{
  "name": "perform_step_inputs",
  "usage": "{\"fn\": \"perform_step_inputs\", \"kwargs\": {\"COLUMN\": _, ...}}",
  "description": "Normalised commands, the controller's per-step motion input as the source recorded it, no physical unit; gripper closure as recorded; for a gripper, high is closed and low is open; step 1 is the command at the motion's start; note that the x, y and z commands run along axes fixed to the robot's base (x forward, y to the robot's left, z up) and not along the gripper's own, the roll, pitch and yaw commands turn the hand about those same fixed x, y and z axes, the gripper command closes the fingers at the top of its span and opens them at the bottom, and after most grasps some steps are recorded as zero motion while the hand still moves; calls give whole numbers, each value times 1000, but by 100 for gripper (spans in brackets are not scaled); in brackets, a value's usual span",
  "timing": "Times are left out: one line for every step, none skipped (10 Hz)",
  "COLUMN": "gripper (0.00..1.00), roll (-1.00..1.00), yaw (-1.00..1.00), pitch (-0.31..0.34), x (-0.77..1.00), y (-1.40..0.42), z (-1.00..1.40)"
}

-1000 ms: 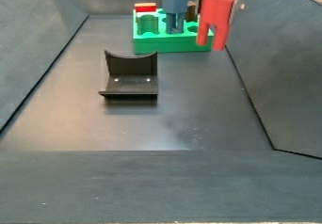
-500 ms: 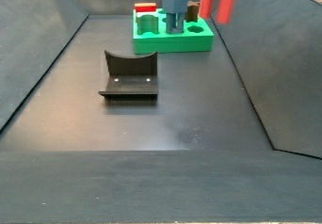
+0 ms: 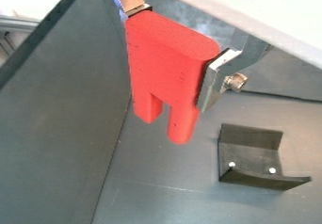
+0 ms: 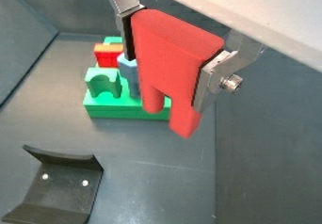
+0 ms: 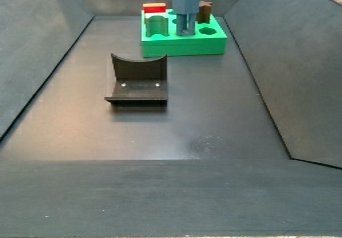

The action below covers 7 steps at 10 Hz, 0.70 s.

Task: Pick up the square-circle object. Move up. Move to above the board. Insert the square-circle object.
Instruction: Move to above the board.

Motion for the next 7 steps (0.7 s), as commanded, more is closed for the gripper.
{"fn": "perform_step_inputs", "kwargs": {"gripper": 100, "roll": -24, "yaw": 12, "pitch": 88, "x": 29, "y": -64, "z": 1000}}
{"fn": "perform_step_inputs", "kwargs": {"gripper": 100, "roll": -23, "yaw": 14, "pitch": 89, "x": 24, "y": -47, "z": 851}}
{"fn": "perform_step_inputs", "kwargs": {"gripper": 100, "roll": -22, "yaw": 14, "pitch": 90, "x": 19, "y": -34, "z": 687}}
{"fn": "perform_step_inputs", "kwargs": {"gripper": 100, "roll": -21, "yaw": 16, "pitch": 89, "x": 14, "y": -25, "z": 475}}
{"fn": "perform_step_inputs", "kwargs": {"gripper": 100, "roll": -20, "yaw": 17, "pitch": 88, "x": 13, "y": -19, "z": 317}}
{"fn": "perform_step_inputs", "kwargs": {"gripper": 100, "roll": 61, "yaw": 1000, "pitch": 134, "x": 301, "y": -1000, "z": -63}}
{"fn": "perform_step_inputs", "kwargs": {"gripper": 100, "roll": 67, "yaw": 1000, "pitch": 131, "x": 305, "y": -1000, "z": -90}}
